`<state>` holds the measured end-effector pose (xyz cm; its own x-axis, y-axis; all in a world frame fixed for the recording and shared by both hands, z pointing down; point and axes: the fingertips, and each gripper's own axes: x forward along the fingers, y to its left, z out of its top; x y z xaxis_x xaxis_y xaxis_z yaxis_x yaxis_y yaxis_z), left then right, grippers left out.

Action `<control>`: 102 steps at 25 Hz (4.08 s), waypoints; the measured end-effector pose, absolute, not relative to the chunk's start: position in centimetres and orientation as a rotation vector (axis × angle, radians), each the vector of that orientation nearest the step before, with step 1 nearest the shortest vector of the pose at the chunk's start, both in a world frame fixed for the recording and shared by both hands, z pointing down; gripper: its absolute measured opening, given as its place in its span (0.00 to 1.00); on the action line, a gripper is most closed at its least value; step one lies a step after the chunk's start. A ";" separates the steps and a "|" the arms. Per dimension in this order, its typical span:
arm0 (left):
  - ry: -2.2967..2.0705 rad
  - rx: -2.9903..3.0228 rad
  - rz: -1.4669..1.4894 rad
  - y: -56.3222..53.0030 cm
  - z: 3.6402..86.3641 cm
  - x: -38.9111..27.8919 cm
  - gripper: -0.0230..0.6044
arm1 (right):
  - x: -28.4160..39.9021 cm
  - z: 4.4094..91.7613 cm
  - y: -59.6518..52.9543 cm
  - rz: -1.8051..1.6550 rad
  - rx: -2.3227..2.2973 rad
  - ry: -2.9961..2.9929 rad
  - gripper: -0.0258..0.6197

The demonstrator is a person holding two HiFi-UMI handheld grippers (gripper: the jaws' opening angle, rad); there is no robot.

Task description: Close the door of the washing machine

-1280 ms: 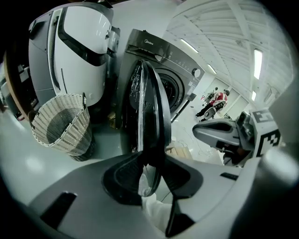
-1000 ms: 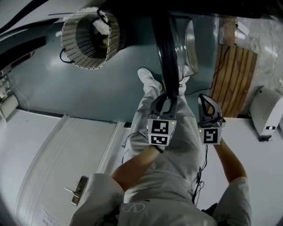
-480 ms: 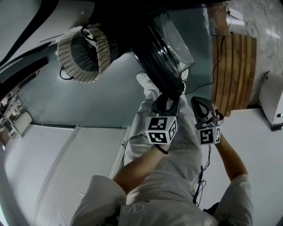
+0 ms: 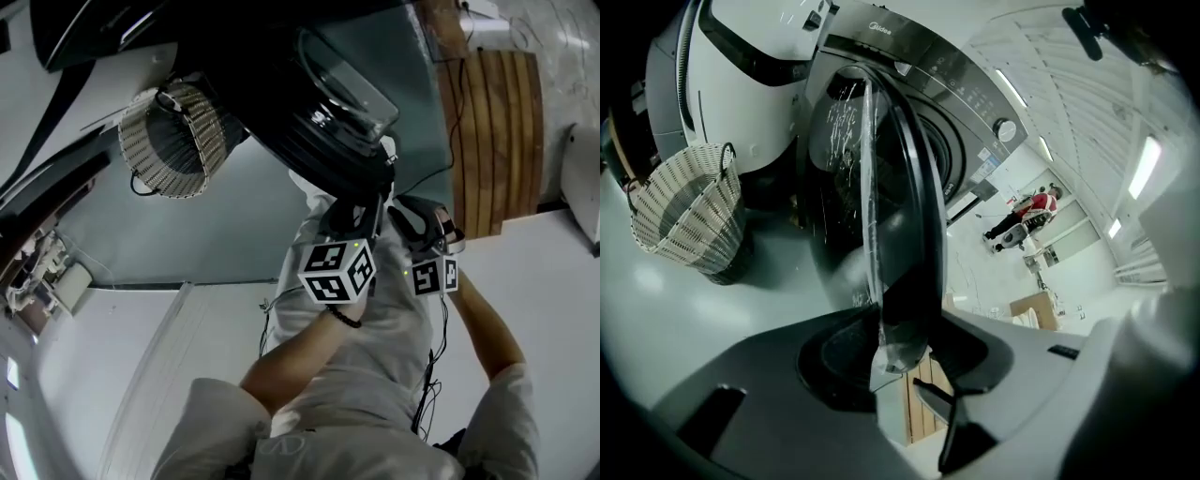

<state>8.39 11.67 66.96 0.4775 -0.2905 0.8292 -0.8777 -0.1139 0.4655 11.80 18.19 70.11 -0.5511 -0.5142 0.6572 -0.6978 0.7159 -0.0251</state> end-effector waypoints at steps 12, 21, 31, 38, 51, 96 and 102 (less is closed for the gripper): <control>-1.001 1.622 0.651 10.4 66.9 11.1 0.32 | 12.6 71.6 16.0 0.316 0.929 -2.276 0.27; -0.987 1.595 0.620 9.6 66.9 12.7 0.33 | 13.7 72.1 14.2 0.277 0.930 -2.284 0.22; -0.826 1.666 0.601 7.7 66.2 15.9 0.35 | 17.5 72.1 11.4 0.355 1.052 -2.264 0.16; -0.432 1.882 0.576 8.8 63.9 17.0 0.20 | 19.8 72.0 9.4 0.319 0.993 -2.277 0.16; -0.380 2.328 0.544 1.8 62.2 19.7 0.04 | 25.1 71.8 3.4 0.226 0.918 -2.247 0.16; -0.371 2.573 0.359 -15.3 61.2 27.2 0.04 | 34.3 72.5 -17.3 -0.016 0.825 -2.135 0.24; -0.417 2.598 0.369 -17.0 61.3 27.3 0.04 | 34.5 72.6 -18.6 -0.018 0.834 -2.130 0.24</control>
<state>27.28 -16.99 61.31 0.9171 -0.2248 0.3291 -0.3543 -0.8381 0.4148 34.46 -18.60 72.61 -0.4365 -0.5683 0.6975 -0.5564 0.7797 0.2871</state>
